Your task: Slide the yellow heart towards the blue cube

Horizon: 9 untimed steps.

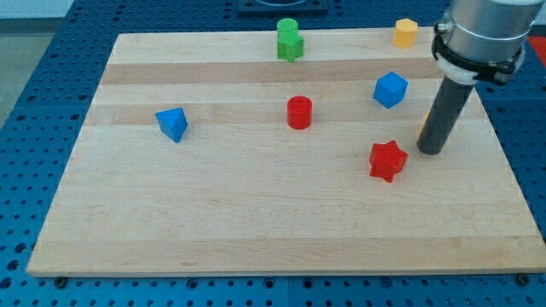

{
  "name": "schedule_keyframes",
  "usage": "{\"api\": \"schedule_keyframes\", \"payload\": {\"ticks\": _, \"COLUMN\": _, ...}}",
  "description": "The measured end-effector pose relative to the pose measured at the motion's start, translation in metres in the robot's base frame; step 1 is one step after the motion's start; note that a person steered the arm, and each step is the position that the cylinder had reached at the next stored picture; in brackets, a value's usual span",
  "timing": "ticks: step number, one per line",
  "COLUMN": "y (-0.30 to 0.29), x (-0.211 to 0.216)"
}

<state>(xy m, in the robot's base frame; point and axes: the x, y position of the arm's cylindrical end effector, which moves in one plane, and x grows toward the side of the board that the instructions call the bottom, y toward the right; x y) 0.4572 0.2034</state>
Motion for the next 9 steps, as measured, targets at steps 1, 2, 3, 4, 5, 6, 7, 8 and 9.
{"api": "schedule_keyframes", "payload": {"ticks": 1, "y": 0.003, "x": -0.001}}
{"api": "schedule_keyframes", "payload": {"ticks": 2, "y": 0.003, "x": -0.001}}
{"api": "schedule_keyframes", "payload": {"ticks": 3, "y": 0.003, "x": 0.002}}
{"api": "schedule_keyframes", "payload": {"ticks": 4, "y": 0.003, "x": 0.004}}
{"api": "schedule_keyframes", "payload": {"ticks": 5, "y": 0.004, "x": 0.004}}
{"api": "schedule_keyframes", "payload": {"ticks": 6, "y": 0.009, "x": 0.004}}
{"api": "schedule_keyframes", "payload": {"ticks": 7, "y": 0.009, "x": 0.004}}
{"api": "schedule_keyframes", "payload": {"ticks": 8, "y": 0.009, "x": -0.004}}
{"api": "schedule_keyframes", "payload": {"ticks": 9, "y": 0.009, "x": -0.019}}
